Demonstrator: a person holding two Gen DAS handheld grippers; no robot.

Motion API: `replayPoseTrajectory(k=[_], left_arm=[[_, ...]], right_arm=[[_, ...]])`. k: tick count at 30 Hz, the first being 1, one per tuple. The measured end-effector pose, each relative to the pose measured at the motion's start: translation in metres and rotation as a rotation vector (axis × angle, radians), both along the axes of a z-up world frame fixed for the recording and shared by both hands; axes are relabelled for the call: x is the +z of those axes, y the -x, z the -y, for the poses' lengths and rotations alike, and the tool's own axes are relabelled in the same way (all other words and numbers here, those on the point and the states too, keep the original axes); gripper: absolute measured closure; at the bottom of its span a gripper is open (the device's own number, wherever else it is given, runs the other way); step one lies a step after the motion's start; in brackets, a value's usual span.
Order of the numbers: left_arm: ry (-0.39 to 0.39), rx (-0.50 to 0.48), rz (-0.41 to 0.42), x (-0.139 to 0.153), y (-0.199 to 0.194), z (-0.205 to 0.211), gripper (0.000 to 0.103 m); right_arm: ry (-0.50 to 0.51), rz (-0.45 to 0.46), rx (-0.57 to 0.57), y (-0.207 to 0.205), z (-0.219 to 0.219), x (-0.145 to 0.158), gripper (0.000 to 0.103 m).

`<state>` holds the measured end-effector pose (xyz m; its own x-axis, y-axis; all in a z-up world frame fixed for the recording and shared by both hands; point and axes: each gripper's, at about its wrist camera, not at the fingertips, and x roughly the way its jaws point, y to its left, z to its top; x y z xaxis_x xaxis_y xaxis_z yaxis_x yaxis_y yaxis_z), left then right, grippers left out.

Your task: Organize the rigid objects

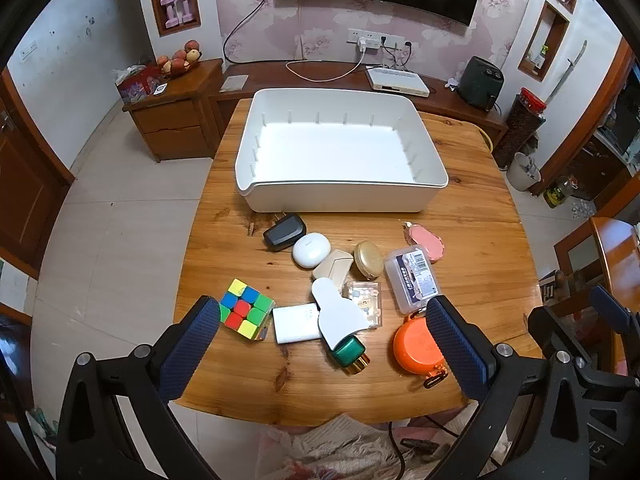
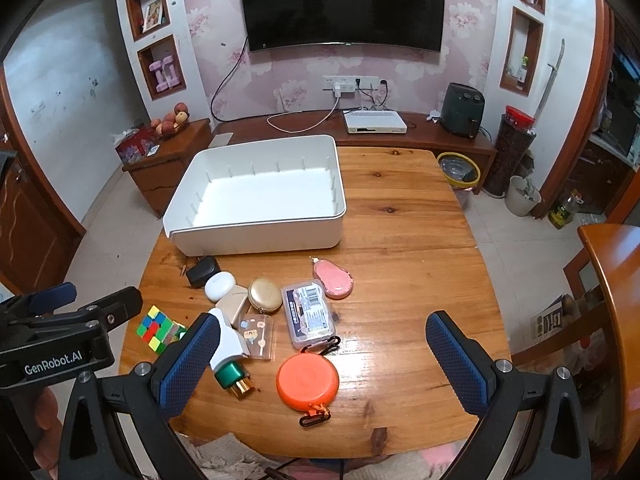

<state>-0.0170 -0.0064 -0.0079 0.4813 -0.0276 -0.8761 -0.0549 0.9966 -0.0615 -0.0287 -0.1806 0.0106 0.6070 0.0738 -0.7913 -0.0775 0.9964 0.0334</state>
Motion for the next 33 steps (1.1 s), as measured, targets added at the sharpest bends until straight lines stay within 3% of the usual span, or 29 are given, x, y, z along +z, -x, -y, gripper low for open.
replayPoseTrajectory(k=[12,20,33], left_arm=[[0.031,0.014,0.017,0.006,-0.001,0.0,0.001],[0.005,0.016,0.025,0.008,0.003,0.003,0.001],[-0.006,0.018,0.025,0.009,0.003,0.003,0.001]], right_arm=[[0.033,0.035,0.005,0.005,0.005,0.003,0.0],[-0.005,0.035,0.022,0.002,0.008,0.008,0.0],[0.023,0.043,0.038,-0.003,0.006,0.011,0.0]])
